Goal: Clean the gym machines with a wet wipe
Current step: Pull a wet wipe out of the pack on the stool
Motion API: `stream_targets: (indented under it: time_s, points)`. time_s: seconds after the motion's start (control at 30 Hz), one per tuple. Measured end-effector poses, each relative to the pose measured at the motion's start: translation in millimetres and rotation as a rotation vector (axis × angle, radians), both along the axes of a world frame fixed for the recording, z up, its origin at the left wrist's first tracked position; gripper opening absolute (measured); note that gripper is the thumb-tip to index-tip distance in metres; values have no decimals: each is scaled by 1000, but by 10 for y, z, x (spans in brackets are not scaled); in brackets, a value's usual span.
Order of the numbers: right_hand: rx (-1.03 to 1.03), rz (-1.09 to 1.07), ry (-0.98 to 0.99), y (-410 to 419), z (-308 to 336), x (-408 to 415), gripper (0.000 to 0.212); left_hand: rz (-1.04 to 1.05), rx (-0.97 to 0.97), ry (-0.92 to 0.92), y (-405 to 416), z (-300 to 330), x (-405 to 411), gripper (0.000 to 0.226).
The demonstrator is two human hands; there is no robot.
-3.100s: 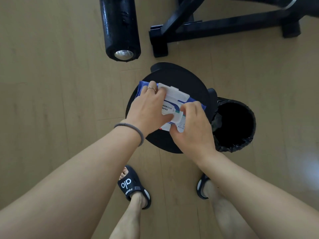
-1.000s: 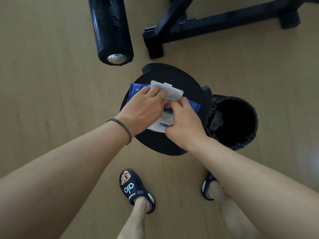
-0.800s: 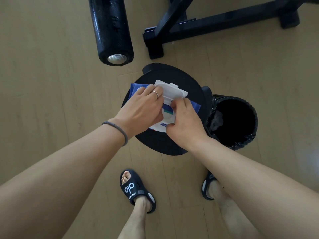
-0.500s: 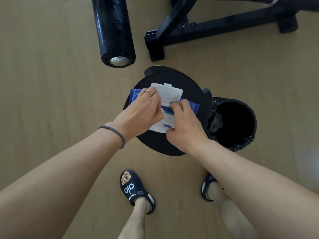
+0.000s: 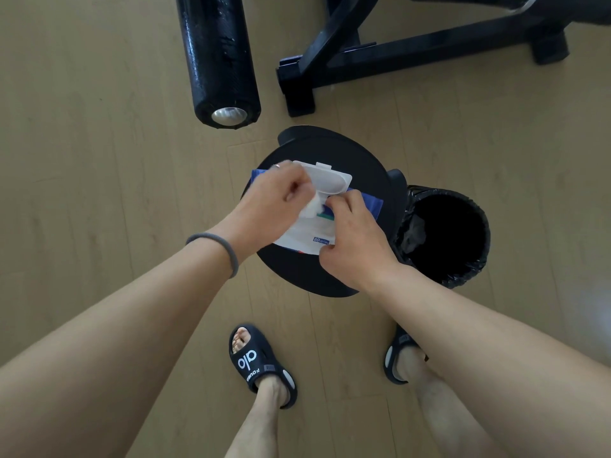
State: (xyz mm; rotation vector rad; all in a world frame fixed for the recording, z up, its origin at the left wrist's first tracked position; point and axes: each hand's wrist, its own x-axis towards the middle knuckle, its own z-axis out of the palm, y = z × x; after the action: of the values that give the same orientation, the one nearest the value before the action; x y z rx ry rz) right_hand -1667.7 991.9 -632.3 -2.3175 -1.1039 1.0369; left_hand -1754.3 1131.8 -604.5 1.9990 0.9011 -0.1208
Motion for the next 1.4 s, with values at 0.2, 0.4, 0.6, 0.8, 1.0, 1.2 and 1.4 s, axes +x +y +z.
stream_targets:
  time_s: [0.2, 0.4, 0.6, 0.8, 1.0, 1.2, 1.4]
  points:
    - [-47, -15, 34, 29, 73, -47, 61, 713, -469, -204, 118, 373, 2, 27]
    - [-58, -53, 47, 30, 161, 4, 58, 195, -127, 211, -26, 146, -270, 27]
    - [103, -155, -84, -51, 217, 10, 45, -386, 258, 322, -199, 110, -244, 42]
    - [112, -191, -184, -9, 220, 72, 73, -509, 427, 364, -330, -62, -298, 45]
    - [157, 271, -299, -63, 154, -52, 70, -56, 285, 242, -194, -59, -491, 27]
    - [-69, 562, -380, -152, 52, -181, 84, -220, 327, 349, -115, -16, -566, 56]
    - [-160, 563, -342, -115, 35, -195, 88, -424, 415, 523, -118, -58, -474, 57]
